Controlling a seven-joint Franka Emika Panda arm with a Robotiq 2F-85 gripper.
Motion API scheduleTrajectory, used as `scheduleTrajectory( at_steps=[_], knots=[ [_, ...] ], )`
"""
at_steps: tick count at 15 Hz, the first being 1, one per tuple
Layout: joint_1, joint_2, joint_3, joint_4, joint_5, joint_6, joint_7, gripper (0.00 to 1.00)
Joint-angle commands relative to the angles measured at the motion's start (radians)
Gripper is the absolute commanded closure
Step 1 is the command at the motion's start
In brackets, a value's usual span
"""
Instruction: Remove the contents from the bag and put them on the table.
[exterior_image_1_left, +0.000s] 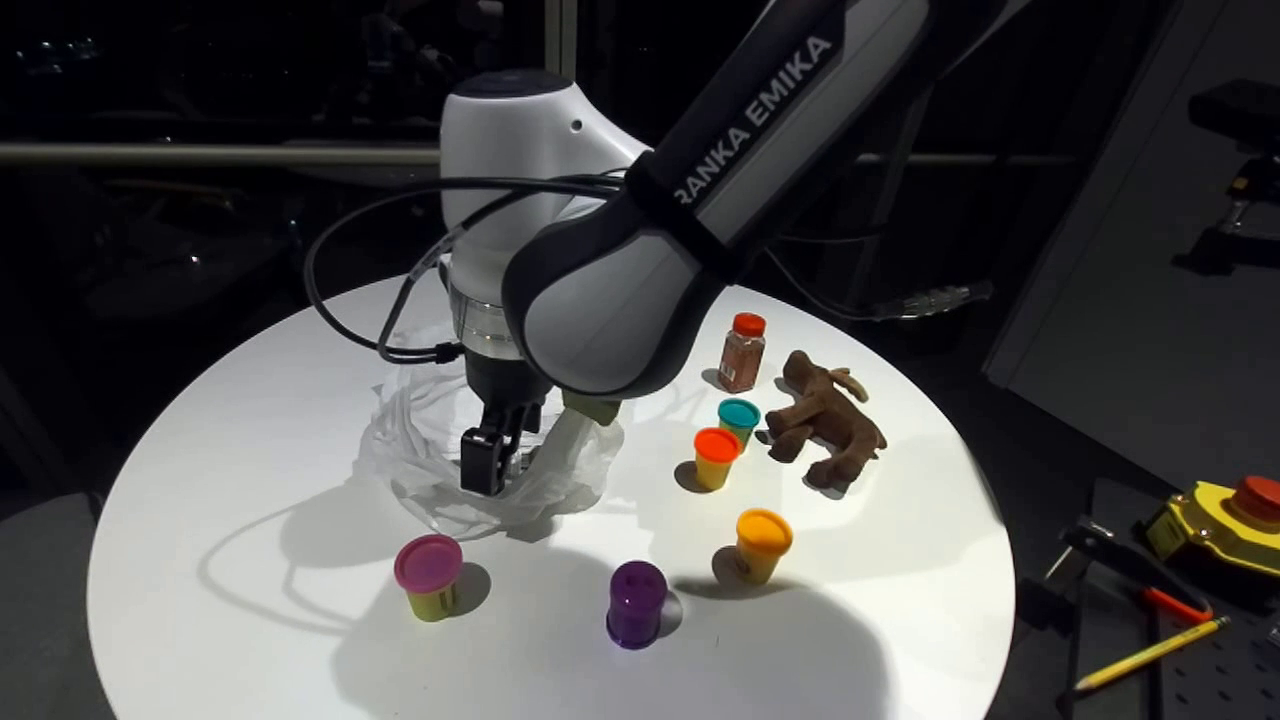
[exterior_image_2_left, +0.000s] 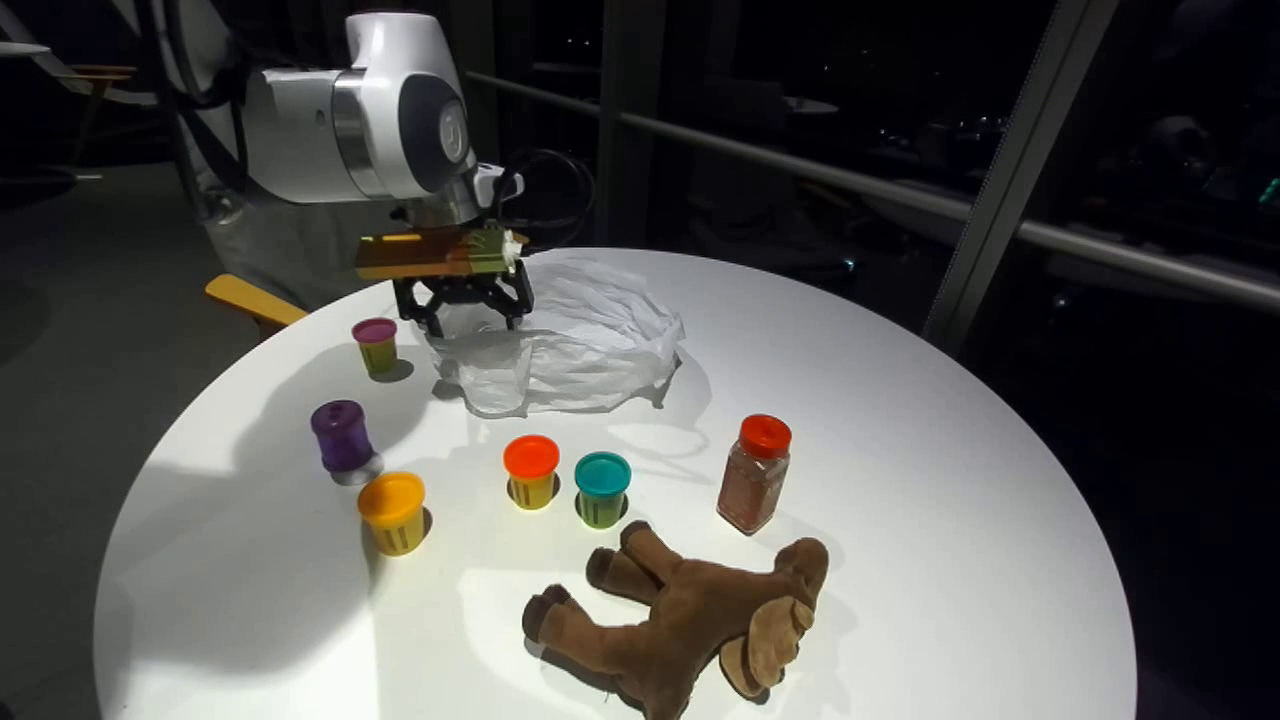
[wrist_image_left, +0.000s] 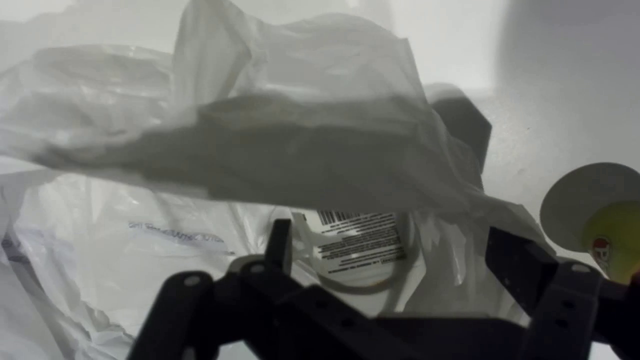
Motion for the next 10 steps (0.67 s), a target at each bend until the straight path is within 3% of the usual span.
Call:
scheduleTrajectory(
  at_steps=[1,10],
  knots=[
    [-0.004,0.026,-0.007,0.043,0.005,0.007,-0.021,0.00],
    [-0.021,0.075,0.011,0.095,0.017,-0.023,-0.067,0.00]
  ],
)
